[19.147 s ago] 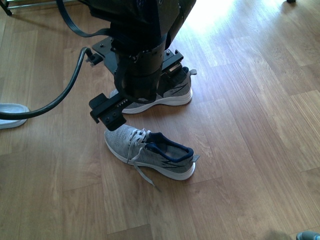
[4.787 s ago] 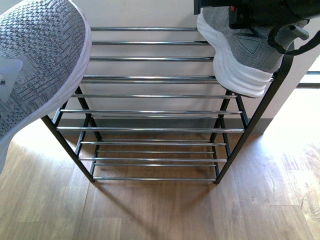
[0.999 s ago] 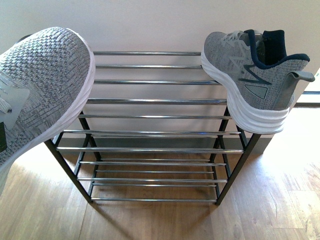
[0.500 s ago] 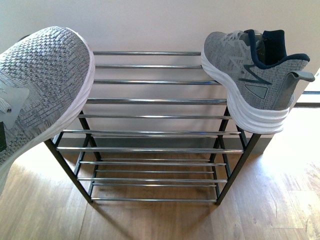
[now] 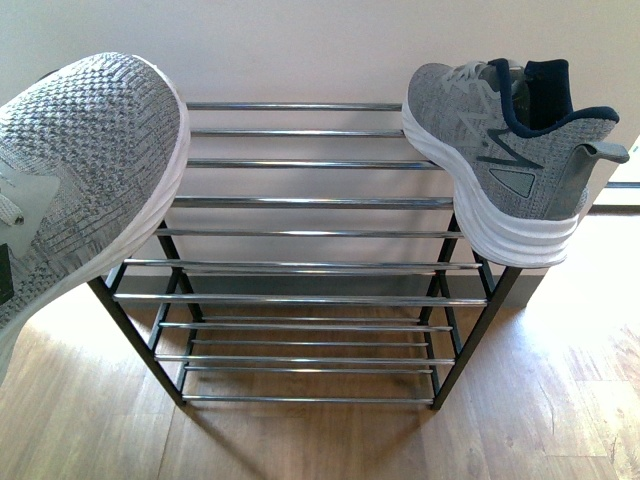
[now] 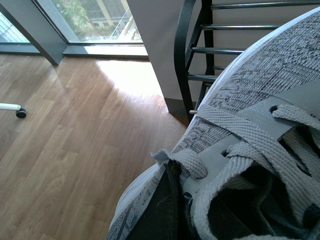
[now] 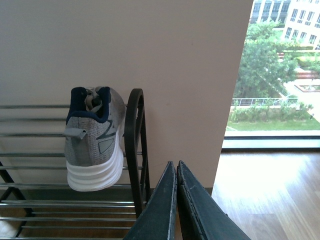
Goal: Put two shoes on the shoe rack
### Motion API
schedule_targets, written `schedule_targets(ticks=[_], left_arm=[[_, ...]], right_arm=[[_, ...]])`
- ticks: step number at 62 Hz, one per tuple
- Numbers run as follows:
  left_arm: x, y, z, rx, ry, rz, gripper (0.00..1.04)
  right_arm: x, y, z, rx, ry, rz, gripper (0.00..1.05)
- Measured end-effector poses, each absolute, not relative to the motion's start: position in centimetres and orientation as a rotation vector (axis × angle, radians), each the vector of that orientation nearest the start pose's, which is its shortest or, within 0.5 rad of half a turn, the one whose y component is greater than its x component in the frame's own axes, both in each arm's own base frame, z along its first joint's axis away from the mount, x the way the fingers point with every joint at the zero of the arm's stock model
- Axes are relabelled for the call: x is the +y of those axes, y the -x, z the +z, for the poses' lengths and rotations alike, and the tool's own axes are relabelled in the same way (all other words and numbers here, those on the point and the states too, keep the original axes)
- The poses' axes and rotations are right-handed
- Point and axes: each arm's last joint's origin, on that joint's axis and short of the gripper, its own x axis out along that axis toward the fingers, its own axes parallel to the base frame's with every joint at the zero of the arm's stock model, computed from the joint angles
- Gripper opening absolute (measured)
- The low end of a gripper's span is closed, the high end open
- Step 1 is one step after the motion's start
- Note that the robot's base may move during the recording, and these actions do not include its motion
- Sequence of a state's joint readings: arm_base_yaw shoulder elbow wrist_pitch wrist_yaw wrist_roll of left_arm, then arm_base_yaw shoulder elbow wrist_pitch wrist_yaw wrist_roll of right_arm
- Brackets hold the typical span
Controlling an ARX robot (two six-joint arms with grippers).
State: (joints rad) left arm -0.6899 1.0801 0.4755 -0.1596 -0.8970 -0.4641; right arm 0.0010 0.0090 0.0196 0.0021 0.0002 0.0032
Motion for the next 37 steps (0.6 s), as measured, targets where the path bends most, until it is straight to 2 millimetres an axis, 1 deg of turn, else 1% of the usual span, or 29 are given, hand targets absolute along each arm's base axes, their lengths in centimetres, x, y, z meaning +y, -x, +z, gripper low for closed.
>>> schedule_targets(ticks=[4,17,24,32,37], left_arm=[[-10.55,-16.34,18.71,0.471,-0.094,0.312,0.02],[-10.55,-16.34,18.71,0.471,-0.094,0.312,0.02],[-10.47,-16.38,18.73,0.467,-0.096,0.322,0.02],[-10.46,-16.38,18.73,0.465,-0.097,0.325,0.02],[-10.46,-16.38,18.72,0.467,-0.096,0.324,0.02]], right_arm=[[0.01,-9.69,16.98,-0.014,-0.003,0.001,0.02],[0.01,-9.69,16.98,-0.014,-0.002,0.001,0.36],[0.02,-9.68,16.99,-0.015,-0.002,0.005,0.62],[0.01,-9.68,16.98,-0.014,-0.002,0.004,0.84],[0.01,-9.68,16.98,-0.014,-0.002,0.004,0.95]])
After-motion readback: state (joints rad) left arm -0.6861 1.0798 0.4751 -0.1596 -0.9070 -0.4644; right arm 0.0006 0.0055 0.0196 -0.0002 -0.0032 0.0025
